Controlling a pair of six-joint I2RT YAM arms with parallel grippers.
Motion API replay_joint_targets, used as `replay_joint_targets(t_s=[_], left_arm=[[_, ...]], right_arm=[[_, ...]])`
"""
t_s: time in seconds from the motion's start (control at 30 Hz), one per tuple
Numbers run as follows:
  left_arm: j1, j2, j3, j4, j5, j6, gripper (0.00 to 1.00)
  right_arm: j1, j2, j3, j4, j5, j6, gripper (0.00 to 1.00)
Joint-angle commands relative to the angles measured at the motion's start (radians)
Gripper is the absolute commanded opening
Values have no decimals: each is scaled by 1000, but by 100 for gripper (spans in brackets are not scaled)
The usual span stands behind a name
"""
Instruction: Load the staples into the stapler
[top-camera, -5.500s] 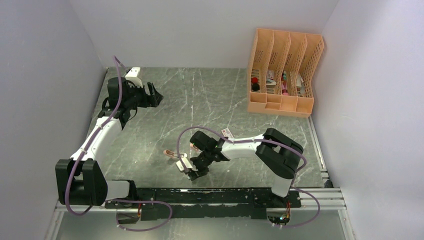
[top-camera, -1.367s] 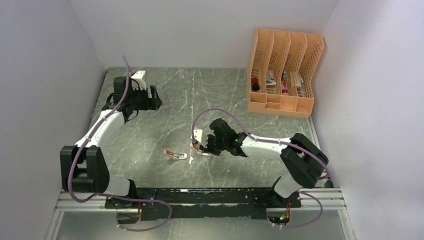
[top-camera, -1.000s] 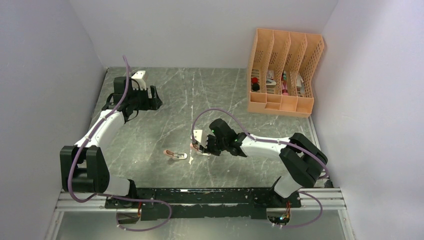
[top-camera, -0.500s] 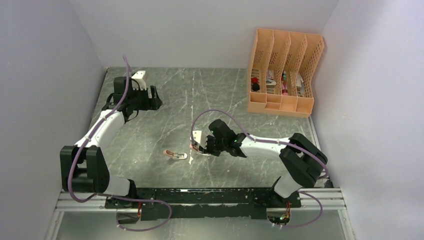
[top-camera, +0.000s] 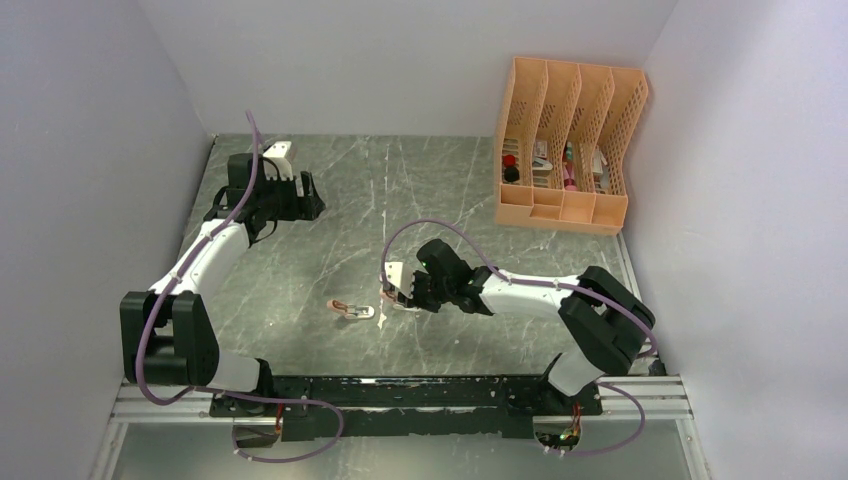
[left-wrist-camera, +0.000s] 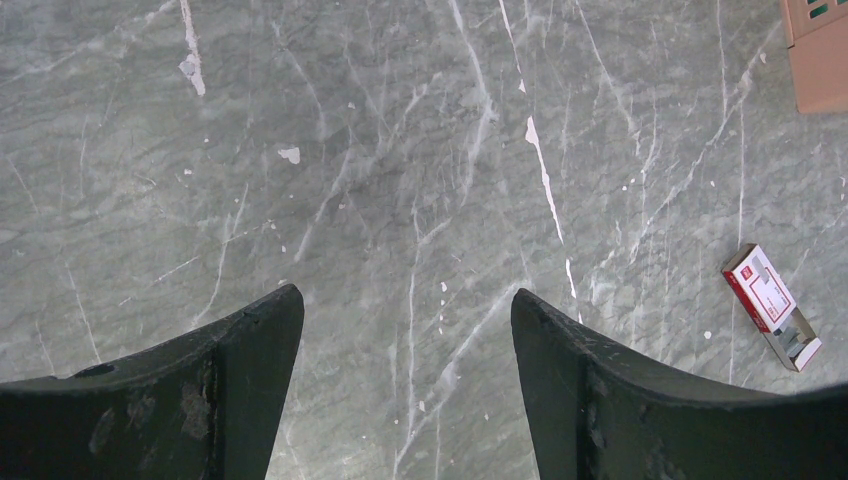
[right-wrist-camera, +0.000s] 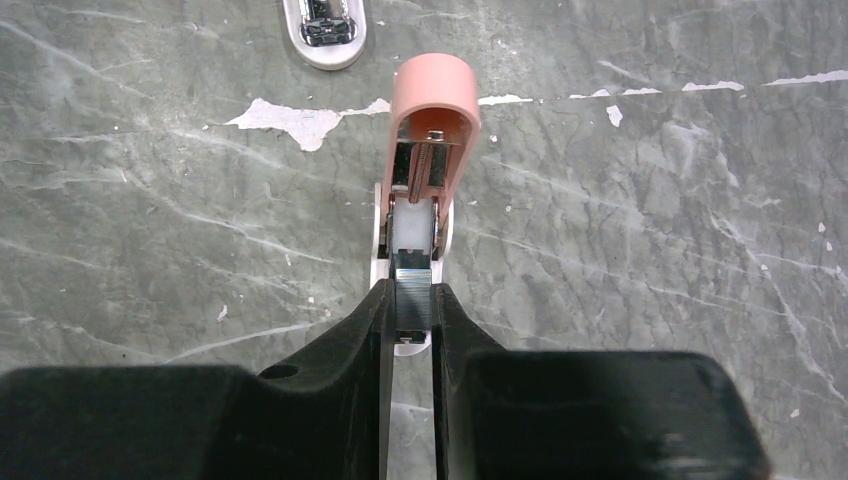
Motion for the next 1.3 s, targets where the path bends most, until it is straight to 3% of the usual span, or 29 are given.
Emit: replay_joint_targets(t_s=[0.0, 0.73, 1.27], left_arm=[[-4, 5, 36, 0, -11, 10, 80], [-5, 8, 38, -1, -11, 10, 80], [-5, 8, 38, 2, -8, 8, 80]], right_arm=[[6, 14, 15, -5, 21, -3, 13], [4, 44, 49, -90, -27, -4, 14], [-11, 73, 163, -306, -36, 0, 14]])
